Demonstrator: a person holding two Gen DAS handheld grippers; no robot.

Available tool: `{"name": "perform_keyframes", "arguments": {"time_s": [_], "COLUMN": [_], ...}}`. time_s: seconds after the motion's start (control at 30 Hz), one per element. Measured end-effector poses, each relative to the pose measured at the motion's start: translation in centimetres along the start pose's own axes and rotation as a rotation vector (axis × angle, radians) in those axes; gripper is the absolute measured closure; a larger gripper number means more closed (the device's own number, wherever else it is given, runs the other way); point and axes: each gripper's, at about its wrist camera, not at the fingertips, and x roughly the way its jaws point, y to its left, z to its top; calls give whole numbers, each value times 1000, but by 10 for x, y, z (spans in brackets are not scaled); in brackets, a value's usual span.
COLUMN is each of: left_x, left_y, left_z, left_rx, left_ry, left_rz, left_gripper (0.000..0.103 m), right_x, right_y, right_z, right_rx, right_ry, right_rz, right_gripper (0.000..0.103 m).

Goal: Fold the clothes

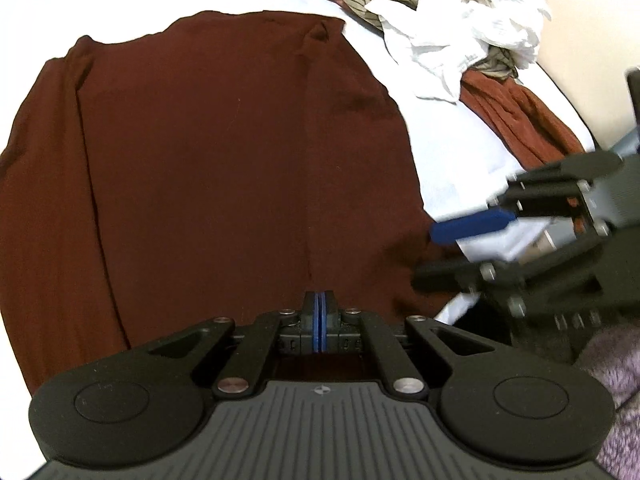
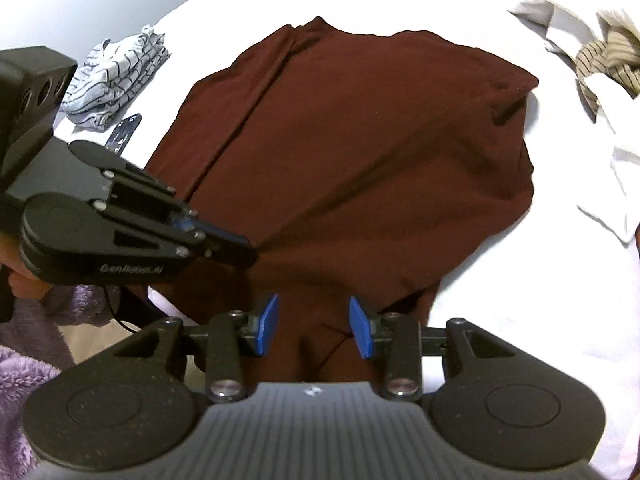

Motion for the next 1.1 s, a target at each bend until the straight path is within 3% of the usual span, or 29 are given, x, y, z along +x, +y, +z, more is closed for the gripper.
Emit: {"name": "perform_keyframes", "arguments": {"time_s": [0.13,0.2,0.33,0.47,0.6,0.73,0.83,1.1], "left_x": [-2,1,12,21,7,-18,-24,10], "left_y": [-5,-9,-8,-6,1,12,13,15], "left_z": [-11,-17,-29,-36,-27,-6,19,71], "left_rx": [33,64,76,83,64,21,14,-26], "left_ry": [19,68,159,217,153,42,-43,-188], "left_rz": [-41,-35,-9,-38,-28,-38,4,-3], "left_gripper": [103,103,103,103,103,88,86,67], "right_x": [3,4,13,18,11,-3,-10,-7], "right_y": [-8,-11,-8,-6,-19,-37,-53,-81], "right_z": [7,10,13,14,14,24,35,51], "right_rx": [68,113,107,101,135,155,189,223], "right_ry": [-11,-12,4,18,8,-19,-52,-125], "right_rz": [-4,19,-12,-52,-74,-121,-153,-254], "right_gripper": [60,60,60,59,58,57,57,55]}}
